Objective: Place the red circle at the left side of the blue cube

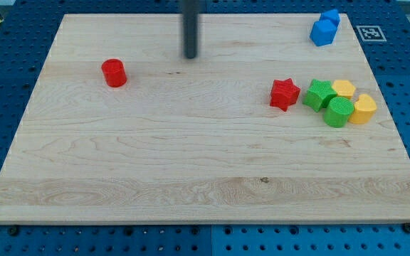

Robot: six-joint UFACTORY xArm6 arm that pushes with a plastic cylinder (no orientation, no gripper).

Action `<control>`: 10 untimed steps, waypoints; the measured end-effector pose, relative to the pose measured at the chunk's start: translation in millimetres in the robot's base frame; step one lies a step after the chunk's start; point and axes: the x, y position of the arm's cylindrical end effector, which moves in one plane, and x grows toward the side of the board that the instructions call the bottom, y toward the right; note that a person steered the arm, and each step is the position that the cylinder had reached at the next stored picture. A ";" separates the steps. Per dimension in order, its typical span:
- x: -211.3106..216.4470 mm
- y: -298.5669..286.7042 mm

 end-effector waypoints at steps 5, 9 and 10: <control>61.5 -93.3; 61.1 56.5; 56.1 81.7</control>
